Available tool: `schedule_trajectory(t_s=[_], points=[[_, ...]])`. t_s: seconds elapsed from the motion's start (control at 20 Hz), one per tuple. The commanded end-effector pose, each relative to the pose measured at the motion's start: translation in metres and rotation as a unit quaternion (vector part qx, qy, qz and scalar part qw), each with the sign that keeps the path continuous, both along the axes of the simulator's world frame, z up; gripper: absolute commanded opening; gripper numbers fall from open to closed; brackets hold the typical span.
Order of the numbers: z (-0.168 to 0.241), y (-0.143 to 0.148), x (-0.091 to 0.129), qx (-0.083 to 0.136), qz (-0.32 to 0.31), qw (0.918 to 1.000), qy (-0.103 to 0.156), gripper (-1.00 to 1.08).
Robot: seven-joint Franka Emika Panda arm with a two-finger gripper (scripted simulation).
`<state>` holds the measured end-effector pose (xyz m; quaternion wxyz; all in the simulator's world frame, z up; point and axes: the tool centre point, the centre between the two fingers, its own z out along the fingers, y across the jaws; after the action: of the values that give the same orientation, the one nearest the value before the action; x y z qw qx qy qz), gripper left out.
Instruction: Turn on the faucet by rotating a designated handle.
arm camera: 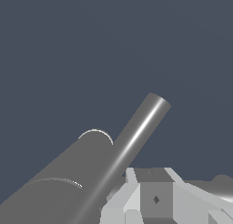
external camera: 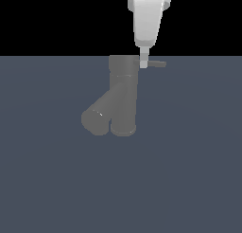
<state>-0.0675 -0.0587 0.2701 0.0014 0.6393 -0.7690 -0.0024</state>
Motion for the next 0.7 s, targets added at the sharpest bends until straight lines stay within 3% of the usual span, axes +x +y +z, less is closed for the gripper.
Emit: schedule_trajectory(t_s=[0.0, 0.65], points=[[0.0, -0.026, 0.004, -0.001, -0.019, 0.9998, -0.003, -1.0], [0.0, -0.057, 0.021, -0.001, -0.025, 0.9997, -0.003, -1.0]])
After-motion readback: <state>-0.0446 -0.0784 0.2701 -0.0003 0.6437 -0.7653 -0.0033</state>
